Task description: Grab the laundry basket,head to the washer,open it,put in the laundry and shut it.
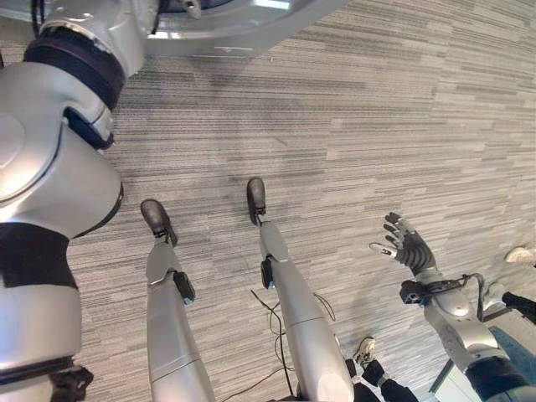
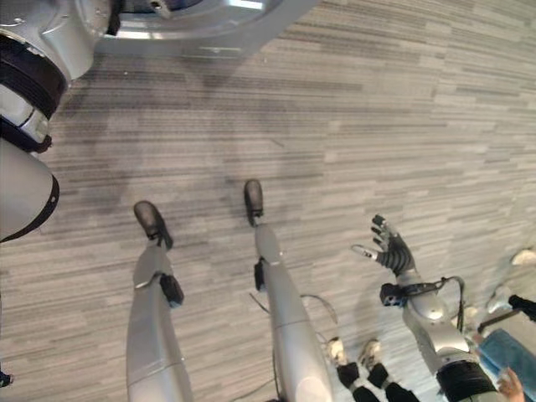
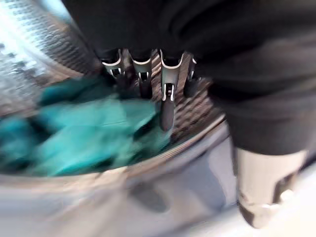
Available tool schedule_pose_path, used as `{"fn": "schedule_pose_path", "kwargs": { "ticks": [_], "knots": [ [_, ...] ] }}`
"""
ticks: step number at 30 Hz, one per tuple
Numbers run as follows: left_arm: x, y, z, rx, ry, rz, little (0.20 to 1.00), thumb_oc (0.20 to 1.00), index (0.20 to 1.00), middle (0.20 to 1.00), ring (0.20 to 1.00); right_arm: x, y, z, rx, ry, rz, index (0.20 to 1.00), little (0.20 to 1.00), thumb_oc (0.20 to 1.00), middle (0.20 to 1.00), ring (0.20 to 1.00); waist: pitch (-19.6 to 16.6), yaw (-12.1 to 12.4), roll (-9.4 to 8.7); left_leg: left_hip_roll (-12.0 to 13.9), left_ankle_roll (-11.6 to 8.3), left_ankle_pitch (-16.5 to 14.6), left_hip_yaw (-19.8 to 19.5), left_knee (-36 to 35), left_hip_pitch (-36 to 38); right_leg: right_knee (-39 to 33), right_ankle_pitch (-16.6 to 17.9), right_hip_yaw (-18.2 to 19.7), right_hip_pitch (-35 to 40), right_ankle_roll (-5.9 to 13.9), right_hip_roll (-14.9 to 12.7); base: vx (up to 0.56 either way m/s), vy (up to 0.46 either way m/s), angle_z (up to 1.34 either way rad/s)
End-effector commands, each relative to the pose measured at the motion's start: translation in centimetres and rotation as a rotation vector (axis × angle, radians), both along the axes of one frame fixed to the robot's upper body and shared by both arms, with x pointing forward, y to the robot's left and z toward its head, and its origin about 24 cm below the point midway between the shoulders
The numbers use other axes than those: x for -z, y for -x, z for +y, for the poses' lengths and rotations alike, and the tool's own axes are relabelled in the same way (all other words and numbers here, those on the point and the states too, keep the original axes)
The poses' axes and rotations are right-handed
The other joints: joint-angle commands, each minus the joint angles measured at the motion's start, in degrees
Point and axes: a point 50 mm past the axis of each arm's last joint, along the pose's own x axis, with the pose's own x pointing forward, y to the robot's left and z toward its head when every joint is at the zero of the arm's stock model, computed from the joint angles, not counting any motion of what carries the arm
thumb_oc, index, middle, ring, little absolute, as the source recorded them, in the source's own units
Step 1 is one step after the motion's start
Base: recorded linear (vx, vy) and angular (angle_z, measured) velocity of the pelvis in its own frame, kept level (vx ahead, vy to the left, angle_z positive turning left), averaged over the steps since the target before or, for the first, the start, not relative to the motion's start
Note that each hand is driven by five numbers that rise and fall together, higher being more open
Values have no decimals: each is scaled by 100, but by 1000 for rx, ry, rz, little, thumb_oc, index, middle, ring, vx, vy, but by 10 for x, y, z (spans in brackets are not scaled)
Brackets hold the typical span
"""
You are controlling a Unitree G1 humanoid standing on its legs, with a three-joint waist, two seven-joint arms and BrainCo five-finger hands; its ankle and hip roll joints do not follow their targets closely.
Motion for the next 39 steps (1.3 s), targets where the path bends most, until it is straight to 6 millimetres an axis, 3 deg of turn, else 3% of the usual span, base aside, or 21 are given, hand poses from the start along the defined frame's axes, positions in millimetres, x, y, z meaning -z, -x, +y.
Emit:
{"fn": "schedule_pose_path", "kwargs": {
  "ticks": [1,3,5,8,9,10,12,13,14,15,17,18,20,21,22,25,31,34,35,36,39],
  "knots": [
    [28,4,-1,253,134,-40,1000,1000,1000,1000,1000,14,20,-2,6,-27,13,1000,1000,1000,1000,1000,-292,-82,357,-74,95,-367,-19,-345,539,405,-1532,-240,1323,29,193,0,0,0],
    [42,5,5,288,131,-21,1000,1000,1000,1000,1000,17,22,-2,6,-19,24,1000,1000,1000,1000,1000,-276,-68,356,-90,86,-339,7,-407,651,379,-1512,-242,1392,29,186,-9,9,2],
    [93,-5,25,299,218,99,1000,1000,1000,1000,1000,24,28,4,-7,6,43,1000,1000,1000,1000,1000,-227,-8,339,-102,68,-250,39,-556,941,346,-1451,-280,1567,34,181,-31,41,16],
    [118,-15,27,298,319,200,1000,1000,1000,1000,1000,28,28,4,-5,24,68,1000,1000,1000,1000,1000,-214,-8,300,-119,48,-165,69,-734,1205,283,-1390,-282,1724,49,172,-25,17,6],
    [154,-4,40,369,385,287,1000,1000,1000,1000,1000,38,33,2,24,48,108,1000,1000,1000,1000,1000,-169,135,349,-174,40,-75,79,-863,1408,199,-1329,-343,1896,54,144,-17,7,4],
    [155,-3,42,367,388,289,1000,1000,1000,1000,1000,38,34,2,21,51,111,1000,1000,1000,1000,1000,-177,118,353,-176,40,-70,82,-878,1426,191,-1326,-342,1910,55,143,0,0,0],
    [216,7,50,398,504,443,1000,1000,1000,1000,1000,51,39,11,25,42,155,1000,1000,1000,1000,1000,-137,247,363,-184,34,10,98,-995,1616,103,-1283,-370,2072,53,134,-6,30,-6],
    [280,18,53,369,619,620,1000,1000,1000,1000,1000,64,43,18,5,58,210,1000,1000,1000,1000,1000,-151,311,335,-174,29,63,100,-1122,1839,18,-1264,-435,2259,47,136,1,7,-3],
    [281,19,54,367,621,621,1000,1000,1000,1000,1000,64,44,18,3,61,212,1000,1000,1000,1000,1000,-155,297,339,-176,29,66,102,-1135,1857,10,-1263,-435,2276,47,134,13,4,4],
    [336,36,57,340,802,785,1000,1000,1000,1000,1000,73,47,22,12,40,256,1000,1000,1000,1000,1000,-187,408,328,-180,12,128,117,-1246,2133,-27,-1248,-481,2499,33,129,11,8,7],
    [336,37,57,339,805,786,1000,1000,1000,1000,1000,74,47,22,10,42,258,1000,1000,1000,1000,1000,-184,394,327,-183,12,132,120,-1263,2162,-36,-1247,-481,2524,33,127,21,13,8],
    [377,58,55,320,891,910,1000,1000,1000,1000,1000,87,54,26,13,48,320,1000,1000,1000,1000,1000,-229,513,346,-183,7,166,106,-1366,2523,-41,-1272,-554,2816,13,122,48,40,8],
    [406,77,56,291,944,996,1000,1000,1000,1000,1000,96,57,28,16,44,357,1000,1000,1000,1000,1000,-299,671,349,-184,0,199,81,-1523,2996,-1,-1325,-619,3163,0,124,88,54,11],
    [431,94,59,251,1090,1058,1000,1000,1000,1000,1000,104,62,31,21,26,392,1000,1000,1000,1000,1000,-396,822,381,-192,0,232,46,-1659,3485,48,-1372,-737,3561,5,93,83,31,13],
    [431,94,60,250,1091,1059,1000,1000,1000,1000,1000,105,63,31,20,26,393,1000,1000,1000,1000,1000,-377,816,376,-195,-1,237,48,-1679,3524,41,-1373,-738,3594,6,91,87,27,20],
    [464,115,68,148,1264,1136,1000,1000,1000,1000,1000,114,71,32,50,-8,435,1000,1000,1000,1000,1000,-455,933,412,-234,12,233,5,-1825,4239,98,-1515,-915,4214,-14,58,104,41,23],
    [496,145,92,-53,1391,1109,1000,1000,1000,1000,1000,117,82,10,230,-90,427,1000,1000,1000,1000,1000,-789,1018,488,-389,91,73,-100,-1709,5044,-34,-1520,-1154,5242,21,-119,119,106,34],
    [510,156,100,-157,1410,1103,1000,1000,1000,1000,1000,102,79,-9,326,-120,345,1000,1000,1000,1000,1000,-995,946,483,-470,69,-254,595,-1295,5382,-65,-1502,-1186,5790,142,-298,194,173,41],
    [511,156,100,-157,1410,1104,1000,1000,1000,1000,1000,102,79,-9,326,-119,345,1000,1000,1000,1000,1000,-988,958,481,-470,71,-257,607,-1302,5399,-63,-1502,-1173,5795,145,-299,115,250,5],
    [515,163,108,-205,1419,1100,1000,1000,1000,1000,1000,88,68,-17,366,-140,263,1000,1000,1000,1000,1000,-1107,976,509,-577,290,-402,568,-1377,5632,177,-1264,-1096,5788,242,-438,62,183,-24],
    [517,166,110,-219,1401,1117,1000,1000,1000,1000,1000,72,65,-30,447,-182,169,1000,1000,1000,1000,1000,-1209,951,550,-679,484,-598,665,-1439,5968,712,-997,-972,5740,382,-613,175,266,-50]
  ]
}}
